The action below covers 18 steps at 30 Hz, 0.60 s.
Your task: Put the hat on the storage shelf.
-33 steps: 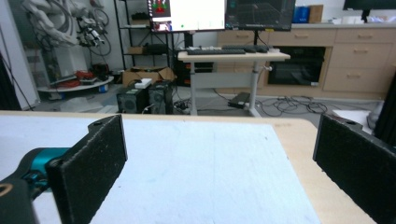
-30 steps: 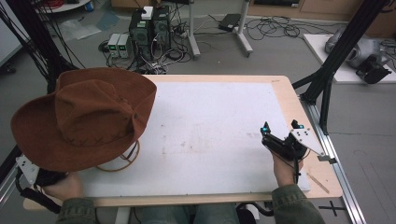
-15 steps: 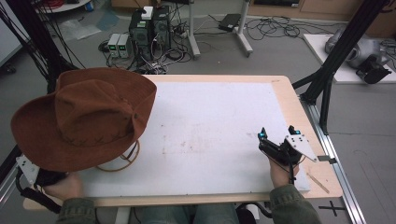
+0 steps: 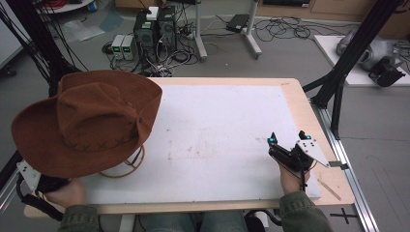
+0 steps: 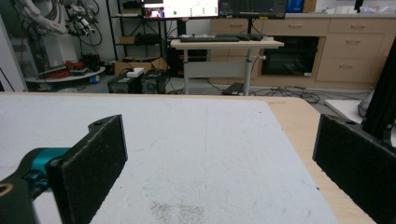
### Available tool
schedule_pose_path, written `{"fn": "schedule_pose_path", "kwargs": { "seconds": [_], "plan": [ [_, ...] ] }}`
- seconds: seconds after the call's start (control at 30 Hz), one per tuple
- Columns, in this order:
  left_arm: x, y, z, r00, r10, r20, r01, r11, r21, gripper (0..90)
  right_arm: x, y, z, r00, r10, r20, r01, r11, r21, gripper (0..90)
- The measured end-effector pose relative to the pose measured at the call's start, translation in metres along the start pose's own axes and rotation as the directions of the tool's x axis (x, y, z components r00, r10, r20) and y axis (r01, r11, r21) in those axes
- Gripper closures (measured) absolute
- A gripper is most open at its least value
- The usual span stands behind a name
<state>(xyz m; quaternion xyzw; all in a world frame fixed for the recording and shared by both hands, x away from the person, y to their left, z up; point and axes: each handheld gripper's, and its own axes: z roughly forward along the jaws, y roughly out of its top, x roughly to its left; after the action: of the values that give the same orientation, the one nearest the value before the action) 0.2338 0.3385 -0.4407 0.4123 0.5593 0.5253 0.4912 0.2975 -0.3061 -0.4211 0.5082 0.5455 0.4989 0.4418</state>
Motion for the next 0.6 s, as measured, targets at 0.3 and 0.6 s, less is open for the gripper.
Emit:
{"fn": "schedule_pose_path", "kwargs": {
  "seconds": [0.3, 0.6],
  "plan": [
    [-0.0021, 0.0016, -0.0013, 1.0, 0.002, 0.005, -0.002, 1.0, -0.006, 16.6, -0.0017, -0.0008, -0.0008, 0.9999, 0.013, -0.002, -0.013, 1.0, 0.005, 2.6],
    [-0.0021, 0.0014, -0.0021, 1.0, -0.001, 0.007, 0.001, 1.0, -0.007, 16.6, -0.0035, -0.0022, -0.0005, 0.9996, 0.027, -0.004, -0.027, 0.999, 0.018, 2.6]
  ]
}}
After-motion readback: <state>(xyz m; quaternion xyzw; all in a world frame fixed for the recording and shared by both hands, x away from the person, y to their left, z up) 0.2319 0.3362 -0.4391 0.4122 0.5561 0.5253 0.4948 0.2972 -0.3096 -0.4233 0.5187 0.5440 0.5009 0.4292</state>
